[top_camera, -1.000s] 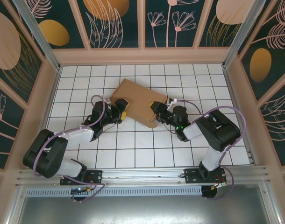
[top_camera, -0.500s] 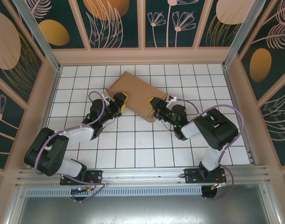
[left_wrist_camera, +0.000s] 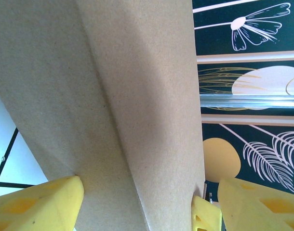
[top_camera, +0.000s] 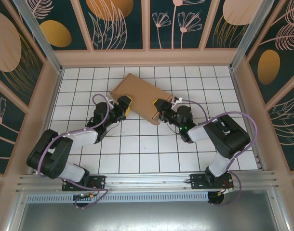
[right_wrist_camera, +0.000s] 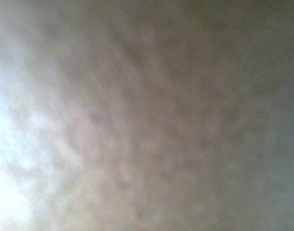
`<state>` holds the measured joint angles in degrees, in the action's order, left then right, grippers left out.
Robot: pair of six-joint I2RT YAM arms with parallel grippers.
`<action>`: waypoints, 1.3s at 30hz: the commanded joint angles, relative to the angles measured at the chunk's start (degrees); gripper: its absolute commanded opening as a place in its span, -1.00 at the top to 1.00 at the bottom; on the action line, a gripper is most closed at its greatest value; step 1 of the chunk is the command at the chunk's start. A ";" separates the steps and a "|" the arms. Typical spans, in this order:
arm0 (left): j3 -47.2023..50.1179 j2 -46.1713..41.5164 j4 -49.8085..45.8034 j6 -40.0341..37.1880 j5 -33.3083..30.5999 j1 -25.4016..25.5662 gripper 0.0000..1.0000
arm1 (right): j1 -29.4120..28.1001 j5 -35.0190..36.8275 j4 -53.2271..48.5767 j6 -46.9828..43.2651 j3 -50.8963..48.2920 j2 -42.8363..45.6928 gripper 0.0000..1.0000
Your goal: Fold the paper box
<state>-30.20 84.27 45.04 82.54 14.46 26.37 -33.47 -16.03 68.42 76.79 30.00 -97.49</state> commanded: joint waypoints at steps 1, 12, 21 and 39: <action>-1.06 1.68 0.66 -0.46 4.70 1.30 -0.49 | -2.57 -8.05 9.13 1.36 3.95 5.35 -0.04; -0.91 3.72 1.51 -1.39 6.62 1.25 -0.46 | -2.59 -8.66 4.21 -2.53 4.54 9.17 -0.05; -1.46 3.77 -0.71 -3.70 6.87 1.21 -0.46 | -2.13 -8.27 1.68 -4.44 4.19 12.05 -0.05; -2.32 1.71 2.85 -3.10 2.68 1.23 -0.54 | -3.52 -8.31 10.97 5.28 4.42 7.98 -0.05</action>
<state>-31.68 86.35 48.97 79.75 18.81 26.63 -33.54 -16.49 62.85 77.12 30.92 -89.60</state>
